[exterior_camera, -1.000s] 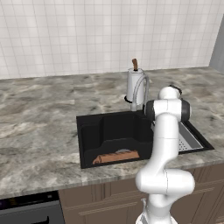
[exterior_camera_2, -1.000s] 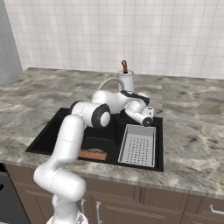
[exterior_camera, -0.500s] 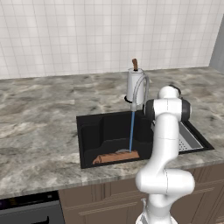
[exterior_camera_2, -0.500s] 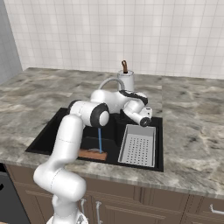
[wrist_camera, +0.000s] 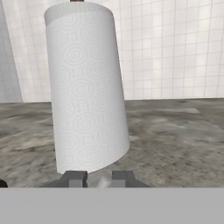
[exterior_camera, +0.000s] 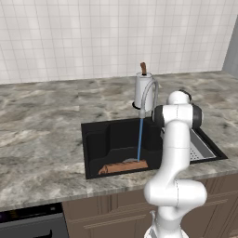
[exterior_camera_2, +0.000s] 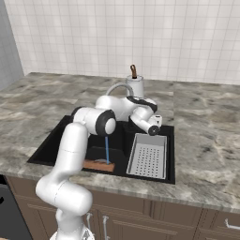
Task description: Turn on the sink faucet with hot water and rinse the cutting board for ten seconds, then turn off the faucet. Push the cutting board to reach the water if necessary.
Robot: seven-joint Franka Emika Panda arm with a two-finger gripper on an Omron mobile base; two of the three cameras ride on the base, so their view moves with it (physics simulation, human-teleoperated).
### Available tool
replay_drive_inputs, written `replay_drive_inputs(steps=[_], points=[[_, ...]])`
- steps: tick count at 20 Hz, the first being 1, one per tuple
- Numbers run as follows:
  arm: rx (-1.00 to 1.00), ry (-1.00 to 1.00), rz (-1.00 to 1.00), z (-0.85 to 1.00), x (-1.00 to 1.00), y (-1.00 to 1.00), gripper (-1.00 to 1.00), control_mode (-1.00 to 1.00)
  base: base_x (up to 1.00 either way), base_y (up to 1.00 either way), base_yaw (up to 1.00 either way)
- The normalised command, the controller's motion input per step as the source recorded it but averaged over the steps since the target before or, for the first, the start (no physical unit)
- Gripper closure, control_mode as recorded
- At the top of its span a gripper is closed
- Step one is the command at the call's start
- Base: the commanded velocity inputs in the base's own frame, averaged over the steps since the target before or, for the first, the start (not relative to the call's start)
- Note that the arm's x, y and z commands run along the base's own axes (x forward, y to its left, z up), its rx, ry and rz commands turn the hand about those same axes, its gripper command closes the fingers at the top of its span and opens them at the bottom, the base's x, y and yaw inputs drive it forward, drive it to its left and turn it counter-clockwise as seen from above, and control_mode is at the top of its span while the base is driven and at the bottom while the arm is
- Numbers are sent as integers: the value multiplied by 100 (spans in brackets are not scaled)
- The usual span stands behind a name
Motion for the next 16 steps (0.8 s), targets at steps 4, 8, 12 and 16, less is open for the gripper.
replay_drive_inputs(steps=[4, 8, 12, 16], points=[[0, 0, 0, -14, -42, -71, 100, -100, 0, 0, 0], [0, 0, 0, -15, -49, -67, 100, -100, 0, 0, 0], [0, 0, 0, -14, -49, -62, 100, -100, 0, 0, 0], [0, 1, 0, -4, -52, -59, 100, -100, 0, 0, 0]])
